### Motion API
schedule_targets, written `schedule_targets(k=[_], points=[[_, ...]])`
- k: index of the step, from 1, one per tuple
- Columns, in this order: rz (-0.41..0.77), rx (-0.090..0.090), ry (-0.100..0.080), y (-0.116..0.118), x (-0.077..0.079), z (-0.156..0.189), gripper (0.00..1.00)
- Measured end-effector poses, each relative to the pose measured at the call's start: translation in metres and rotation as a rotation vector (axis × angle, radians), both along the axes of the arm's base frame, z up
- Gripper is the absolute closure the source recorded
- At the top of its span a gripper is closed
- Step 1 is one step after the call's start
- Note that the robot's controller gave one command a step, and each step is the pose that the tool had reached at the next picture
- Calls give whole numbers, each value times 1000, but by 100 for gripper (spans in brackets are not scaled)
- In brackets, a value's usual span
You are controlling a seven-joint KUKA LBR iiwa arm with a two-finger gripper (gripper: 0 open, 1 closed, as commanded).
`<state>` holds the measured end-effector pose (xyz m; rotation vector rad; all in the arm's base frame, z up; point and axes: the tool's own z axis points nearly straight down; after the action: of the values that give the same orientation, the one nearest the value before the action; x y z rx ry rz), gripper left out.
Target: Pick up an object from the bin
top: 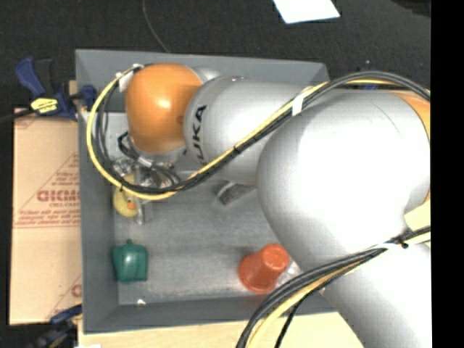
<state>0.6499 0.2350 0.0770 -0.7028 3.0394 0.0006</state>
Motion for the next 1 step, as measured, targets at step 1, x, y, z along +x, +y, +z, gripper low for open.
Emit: schedule_targets(k=[1], points=[[-1, -1, 3, -1, -1, 15, 100]])
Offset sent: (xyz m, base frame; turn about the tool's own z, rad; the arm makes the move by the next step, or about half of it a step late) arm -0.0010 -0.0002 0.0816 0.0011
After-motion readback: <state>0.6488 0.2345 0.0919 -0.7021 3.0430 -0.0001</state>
